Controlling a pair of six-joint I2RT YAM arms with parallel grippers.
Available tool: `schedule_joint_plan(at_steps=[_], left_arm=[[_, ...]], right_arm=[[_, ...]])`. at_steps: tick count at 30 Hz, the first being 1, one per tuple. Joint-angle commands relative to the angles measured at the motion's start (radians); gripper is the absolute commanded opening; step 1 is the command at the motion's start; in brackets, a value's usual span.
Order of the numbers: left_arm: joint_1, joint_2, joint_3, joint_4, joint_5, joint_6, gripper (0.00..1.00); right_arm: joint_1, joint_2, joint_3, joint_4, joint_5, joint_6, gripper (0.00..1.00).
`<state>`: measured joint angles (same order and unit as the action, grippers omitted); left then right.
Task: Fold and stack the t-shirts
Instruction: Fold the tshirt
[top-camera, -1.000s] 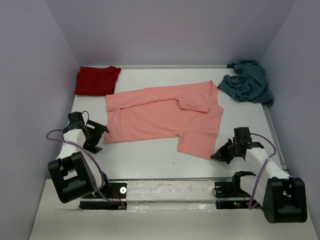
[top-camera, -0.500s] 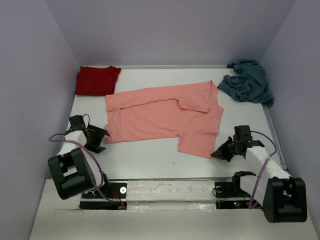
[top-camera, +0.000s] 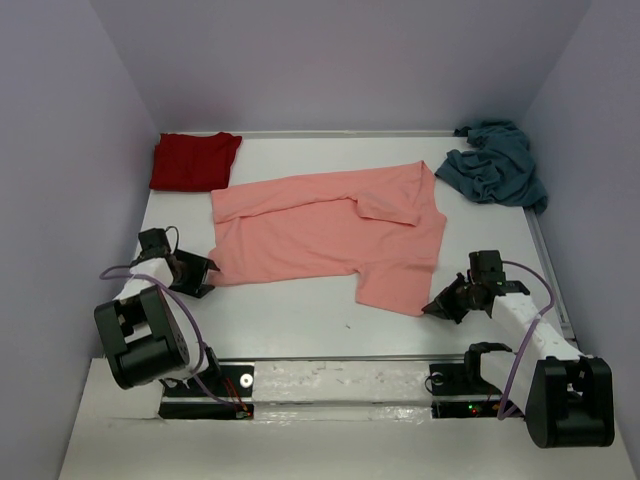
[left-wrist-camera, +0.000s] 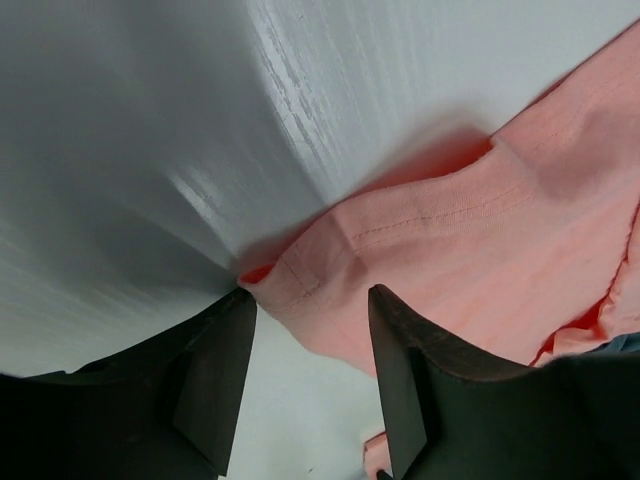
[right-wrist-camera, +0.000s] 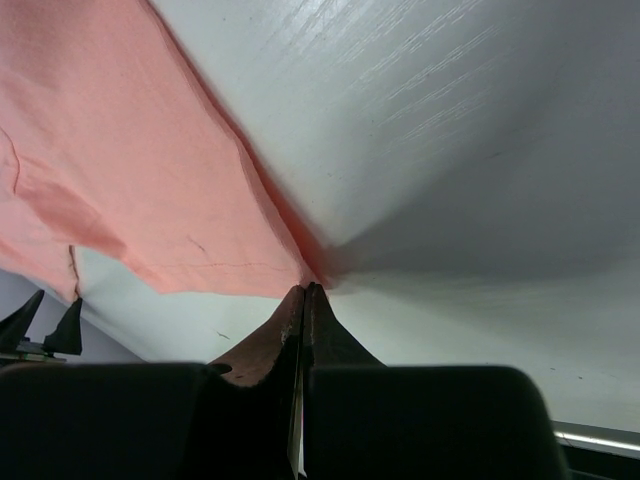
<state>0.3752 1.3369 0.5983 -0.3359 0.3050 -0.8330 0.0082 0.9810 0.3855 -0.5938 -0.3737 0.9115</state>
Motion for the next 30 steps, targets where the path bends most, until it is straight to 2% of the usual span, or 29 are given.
schedule_joint_plan(at_steps=[1,3,9,13,14,16,17,21,30], left_arm=[[0.005,0.037,0.009,0.024,-0.015,-0.002,0.59],[0.005,0.048,0.014,0.031,-0.015,-0.006,0.55],[0.005,0.082,0.017,0.044,-0.014,-0.006,0.54],[0.005,0.084,0.018,0.041,-0.01,0.002,0.45],[0.004,0.084,0.02,0.038,-0.01,0.005,0.36],[0.005,0.084,0.023,0.032,-0.01,0.011,0.25],[0.005,0.082,0.023,0.023,-0.01,0.017,0.01],[0.005,0.073,0.023,0.011,0.0,0.018,0.0],[0.005,0.03,0.047,-0.028,0.009,0.02,0.0]], right_arm=[[0.009,-0.011,0.044,-0.004,0.018,-0.016,0.0],[0.009,-0.01,0.044,-0.006,0.019,-0.017,0.0],[0.009,-0.011,0.05,-0.009,0.021,-0.019,0.0],[0.009,-0.015,0.056,-0.018,0.032,-0.02,0.0],[0.009,-0.015,0.058,-0.023,0.033,-0.02,0.0],[0.009,-0.013,0.07,-0.027,0.041,-0.022,0.0],[0.009,-0.012,0.073,-0.032,0.042,-0.023,0.0],[0.009,-0.007,0.101,-0.057,0.058,-0.026,0.0],[0.009,-0.009,0.315,-0.225,0.116,-0.075,0.0]])
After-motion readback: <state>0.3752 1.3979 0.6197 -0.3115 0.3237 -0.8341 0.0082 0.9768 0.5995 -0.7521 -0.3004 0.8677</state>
